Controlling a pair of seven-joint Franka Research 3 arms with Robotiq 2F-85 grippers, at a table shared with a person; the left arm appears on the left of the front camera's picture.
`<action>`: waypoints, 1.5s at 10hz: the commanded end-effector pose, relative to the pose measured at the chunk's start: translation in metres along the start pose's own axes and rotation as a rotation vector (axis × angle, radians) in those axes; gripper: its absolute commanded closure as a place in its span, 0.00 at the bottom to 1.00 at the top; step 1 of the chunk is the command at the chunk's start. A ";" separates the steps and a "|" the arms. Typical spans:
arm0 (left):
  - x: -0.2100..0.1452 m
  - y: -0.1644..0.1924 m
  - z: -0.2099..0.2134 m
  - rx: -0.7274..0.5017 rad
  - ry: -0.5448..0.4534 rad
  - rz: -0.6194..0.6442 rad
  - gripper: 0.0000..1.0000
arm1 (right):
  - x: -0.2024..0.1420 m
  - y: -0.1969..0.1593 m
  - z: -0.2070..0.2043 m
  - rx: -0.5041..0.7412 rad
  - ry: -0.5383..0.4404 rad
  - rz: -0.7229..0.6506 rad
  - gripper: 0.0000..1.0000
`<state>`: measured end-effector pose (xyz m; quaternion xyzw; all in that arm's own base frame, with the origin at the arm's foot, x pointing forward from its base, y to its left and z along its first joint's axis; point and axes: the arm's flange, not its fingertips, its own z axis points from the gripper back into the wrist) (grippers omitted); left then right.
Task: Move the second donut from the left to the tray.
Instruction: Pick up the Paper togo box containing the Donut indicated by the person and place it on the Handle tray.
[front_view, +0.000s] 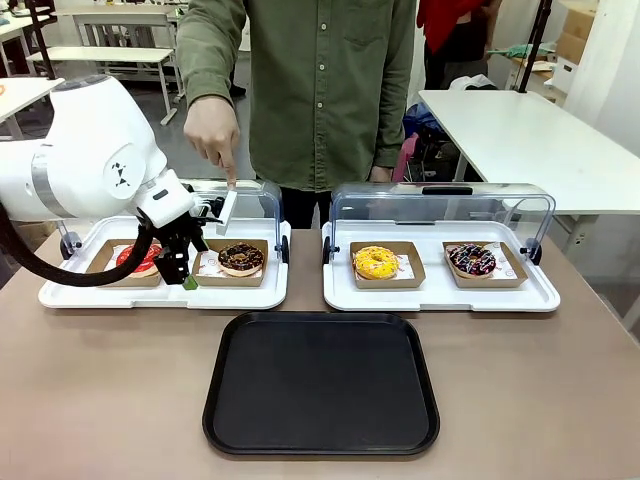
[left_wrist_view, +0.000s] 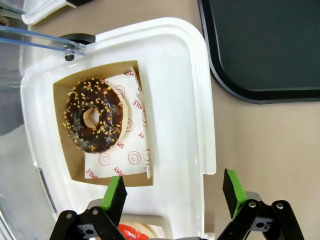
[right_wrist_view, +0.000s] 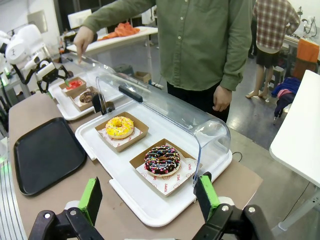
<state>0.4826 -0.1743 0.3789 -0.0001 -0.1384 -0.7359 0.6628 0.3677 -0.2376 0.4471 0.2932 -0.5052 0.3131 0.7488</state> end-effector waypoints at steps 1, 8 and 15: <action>0.002 0.006 -0.006 -0.001 0.013 -0.018 0.00 | 0.001 -0.001 0.000 0.001 -0.018 0.013 0.00; -0.001 0.026 -0.040 0.041 0.125 0.023 0.00 | 0.001 -0.001 0.000 0.001 -0.018 0.013 0.00; -0.006 0.044 -0.068 0.005 0.132 0.022 0.00 | 0.001 -0.001 0.000 0.001 -0.018 0.013 0.00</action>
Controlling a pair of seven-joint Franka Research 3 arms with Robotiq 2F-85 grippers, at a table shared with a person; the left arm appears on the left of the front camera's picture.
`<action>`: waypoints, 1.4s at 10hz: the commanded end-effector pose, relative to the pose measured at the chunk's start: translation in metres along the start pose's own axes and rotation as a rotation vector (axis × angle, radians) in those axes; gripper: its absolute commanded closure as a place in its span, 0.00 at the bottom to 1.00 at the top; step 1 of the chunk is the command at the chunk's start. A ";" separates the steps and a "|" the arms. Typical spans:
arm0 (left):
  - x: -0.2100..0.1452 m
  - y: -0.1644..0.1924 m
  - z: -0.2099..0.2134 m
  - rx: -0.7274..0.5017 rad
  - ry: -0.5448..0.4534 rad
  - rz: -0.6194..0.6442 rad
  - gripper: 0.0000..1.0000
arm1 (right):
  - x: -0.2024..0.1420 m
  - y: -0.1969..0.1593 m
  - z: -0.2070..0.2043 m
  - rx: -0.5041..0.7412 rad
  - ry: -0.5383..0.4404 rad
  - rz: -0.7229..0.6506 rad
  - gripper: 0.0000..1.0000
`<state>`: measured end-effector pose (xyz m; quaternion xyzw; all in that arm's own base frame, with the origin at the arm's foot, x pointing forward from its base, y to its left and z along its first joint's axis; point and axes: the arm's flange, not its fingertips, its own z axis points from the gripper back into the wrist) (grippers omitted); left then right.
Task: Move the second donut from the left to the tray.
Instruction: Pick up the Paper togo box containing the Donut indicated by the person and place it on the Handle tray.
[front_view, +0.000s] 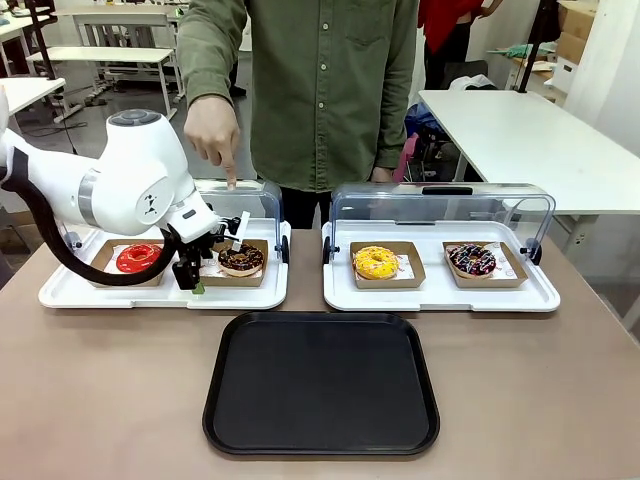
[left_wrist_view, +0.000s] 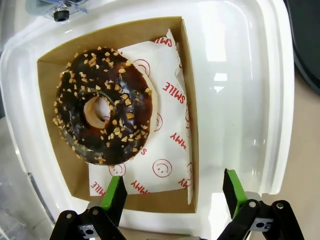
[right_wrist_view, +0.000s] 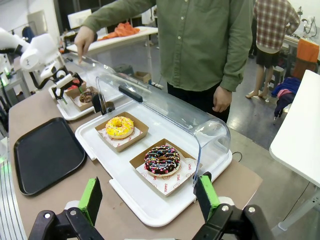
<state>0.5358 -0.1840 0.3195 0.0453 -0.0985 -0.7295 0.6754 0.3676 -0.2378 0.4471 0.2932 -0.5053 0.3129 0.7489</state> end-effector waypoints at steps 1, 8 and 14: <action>0.002 0.003 -0.002 -0.007 0.005 0.008 0.00 | 0.002 -0.001 0.000 0.001 -0.018 0.014 0.00; 0.000 0.000 0.003 -0.056 0.001 0.020 1.00 | 0.002 -0.001 0.000 0.001 -0.018 0.014 0.00; -0.001 0.003 -0.001 -0.067 -0.002 0.007 1.00 | 0.002 -0.001 0.000 0.001 -0.018 0.014 0.00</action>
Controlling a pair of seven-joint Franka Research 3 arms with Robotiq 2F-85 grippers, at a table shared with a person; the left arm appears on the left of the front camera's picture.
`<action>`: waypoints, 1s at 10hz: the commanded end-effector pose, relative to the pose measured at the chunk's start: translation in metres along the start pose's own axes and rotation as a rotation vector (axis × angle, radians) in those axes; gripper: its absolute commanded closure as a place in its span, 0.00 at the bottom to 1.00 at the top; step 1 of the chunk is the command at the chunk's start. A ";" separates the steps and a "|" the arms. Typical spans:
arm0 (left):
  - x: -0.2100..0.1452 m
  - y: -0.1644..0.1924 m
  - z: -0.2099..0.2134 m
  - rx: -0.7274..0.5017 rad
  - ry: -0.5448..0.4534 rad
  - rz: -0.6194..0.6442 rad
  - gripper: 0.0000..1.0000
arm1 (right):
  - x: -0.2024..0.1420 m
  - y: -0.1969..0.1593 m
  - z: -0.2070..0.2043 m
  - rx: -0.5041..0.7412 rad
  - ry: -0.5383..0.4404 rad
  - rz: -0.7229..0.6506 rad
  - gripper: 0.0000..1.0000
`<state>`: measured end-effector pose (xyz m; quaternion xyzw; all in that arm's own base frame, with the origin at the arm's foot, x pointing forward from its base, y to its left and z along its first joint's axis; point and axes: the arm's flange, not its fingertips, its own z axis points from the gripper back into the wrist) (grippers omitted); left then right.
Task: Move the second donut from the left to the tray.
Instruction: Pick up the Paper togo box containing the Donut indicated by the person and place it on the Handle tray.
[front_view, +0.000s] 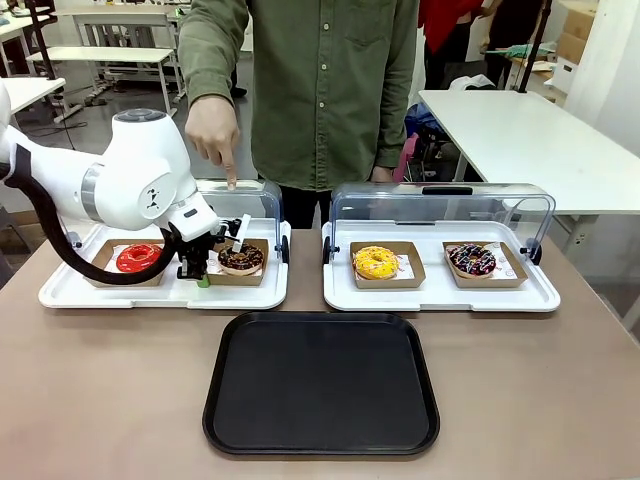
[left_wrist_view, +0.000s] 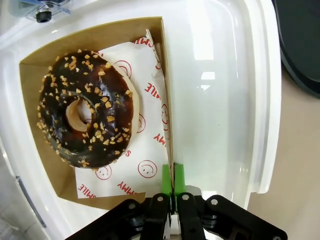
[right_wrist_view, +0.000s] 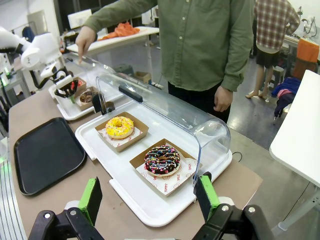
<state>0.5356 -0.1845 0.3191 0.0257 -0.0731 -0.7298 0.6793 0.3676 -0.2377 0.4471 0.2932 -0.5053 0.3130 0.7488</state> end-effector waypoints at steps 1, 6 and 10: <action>-0.002 0.011 -0.006 -0.019 -0.013 -0.003 1.00 | 0.002 -0.001 0.000 0.001 -0.017 0.014 0.00; 0.000 0.000 0.000 0.000 0.000 0.000 1.00 | 0.002 -0.001 0.000 0.001 -0.017 0.014 0.00; -0.005 -0.024 0.048 0.134 -0.016 0.021 0.98 | 0.002 -0.001 0.000 0.001 -0.017 0.014 0.00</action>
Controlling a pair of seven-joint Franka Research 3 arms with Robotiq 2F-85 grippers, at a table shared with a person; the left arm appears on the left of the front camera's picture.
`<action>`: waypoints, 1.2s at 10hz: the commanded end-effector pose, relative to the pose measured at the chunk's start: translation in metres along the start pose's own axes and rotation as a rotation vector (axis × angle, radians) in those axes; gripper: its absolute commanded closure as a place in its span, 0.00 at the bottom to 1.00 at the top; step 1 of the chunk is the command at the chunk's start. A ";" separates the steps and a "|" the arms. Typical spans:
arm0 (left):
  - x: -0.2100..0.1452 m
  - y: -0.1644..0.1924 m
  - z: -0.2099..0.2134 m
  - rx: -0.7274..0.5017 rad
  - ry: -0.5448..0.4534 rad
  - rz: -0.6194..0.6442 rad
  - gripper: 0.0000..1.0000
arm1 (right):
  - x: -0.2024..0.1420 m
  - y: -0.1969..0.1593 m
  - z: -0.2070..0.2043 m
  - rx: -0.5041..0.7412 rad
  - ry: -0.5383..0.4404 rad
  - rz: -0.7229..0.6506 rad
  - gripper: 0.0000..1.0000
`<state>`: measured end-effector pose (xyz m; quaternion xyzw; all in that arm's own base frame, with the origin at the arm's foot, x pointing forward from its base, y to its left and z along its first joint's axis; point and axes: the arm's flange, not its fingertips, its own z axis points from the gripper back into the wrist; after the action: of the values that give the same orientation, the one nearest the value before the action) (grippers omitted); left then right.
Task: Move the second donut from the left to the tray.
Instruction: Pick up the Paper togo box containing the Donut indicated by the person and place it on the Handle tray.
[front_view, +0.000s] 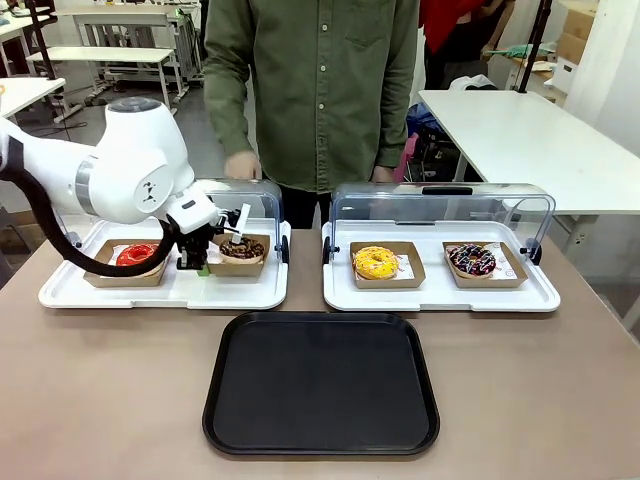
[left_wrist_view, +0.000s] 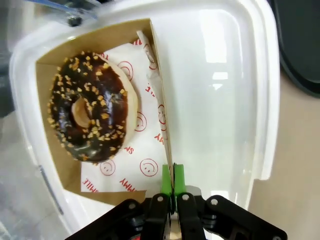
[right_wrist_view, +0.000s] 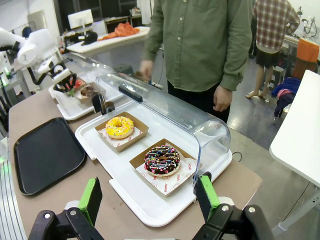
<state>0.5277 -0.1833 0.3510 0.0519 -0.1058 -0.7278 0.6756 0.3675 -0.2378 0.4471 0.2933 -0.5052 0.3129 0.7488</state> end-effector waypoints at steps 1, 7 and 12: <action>-0.011 -0.028 0.031 0.072 -0.013 0.041 0.98 | 0.002 -0.001 0.000 0.001 -0.017 0.014 0.00; 0.022 -0.127 0.101 0.111 -0.020 0.111 0.98 | 0.002 -0.001 0.000 0.001 -0.017 0.014 0.00; 0.077 -0.200 0.108 0.081 -0.092 0.144 0.98 | 0.002 -0.001 0.000 0.001 -0.017 0.014 0.00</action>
<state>0.3223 -0.2462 0.4314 0.0488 -0.1553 -0.6775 0.7172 0.3675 -0.2378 0.4469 0.2934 -0.5050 0.3128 0.7490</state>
